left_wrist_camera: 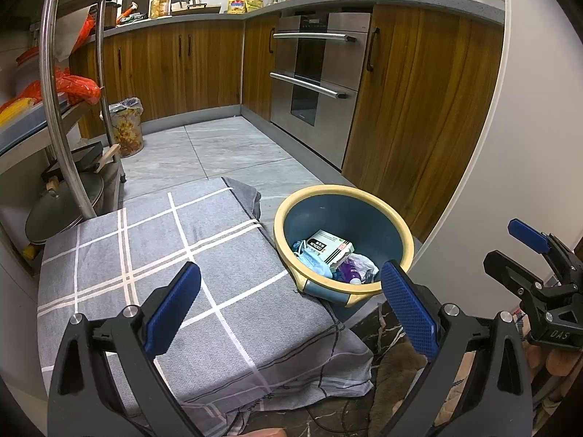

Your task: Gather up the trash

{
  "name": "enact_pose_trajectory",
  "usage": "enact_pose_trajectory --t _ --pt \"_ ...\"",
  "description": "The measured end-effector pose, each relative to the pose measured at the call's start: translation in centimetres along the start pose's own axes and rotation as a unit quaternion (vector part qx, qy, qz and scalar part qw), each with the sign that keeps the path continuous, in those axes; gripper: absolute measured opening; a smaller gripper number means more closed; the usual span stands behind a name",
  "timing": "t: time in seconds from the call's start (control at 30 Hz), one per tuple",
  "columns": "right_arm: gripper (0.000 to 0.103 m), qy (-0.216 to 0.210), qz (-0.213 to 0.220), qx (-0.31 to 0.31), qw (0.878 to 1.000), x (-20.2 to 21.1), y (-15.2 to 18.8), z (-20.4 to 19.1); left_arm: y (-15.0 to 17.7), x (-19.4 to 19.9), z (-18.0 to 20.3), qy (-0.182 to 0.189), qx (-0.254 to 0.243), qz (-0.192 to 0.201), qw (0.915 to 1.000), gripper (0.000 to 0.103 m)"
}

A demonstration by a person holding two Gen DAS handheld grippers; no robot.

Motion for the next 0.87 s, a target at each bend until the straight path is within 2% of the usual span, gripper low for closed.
enact_pose_trajectory --t 0.33,0.63,0.87 --pt "0.098 0.0 0.0 0.0 1.0 0.08 0.01 -0.07 0.08 0.04 0.01 0.003 -0.001 0.0 1.0 0.097" --pt "0.098 0.0 0.001 -0.001 1.0 0.07 0.03 -0.03 -0.25 0.28 0.92 0.022 -0.006 0.011 0.9997 0.097" --pt "0.098 0.001 0.001 -0.001 1.0 0.06 0.01 -0.02 0.03 -0.02 0.58 0.012 -0.006 0.001 0.9999 0.097"
Point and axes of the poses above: each gripper's, at about its wrist camera, not at the fingertips, and x roughly against the way its jaws point, z to its right, y to its underside, the point moved 9 cm from there along -x, roughly the way its jaws point, and after that the axes turned 14 degrees about z, right-handed, at the moved point
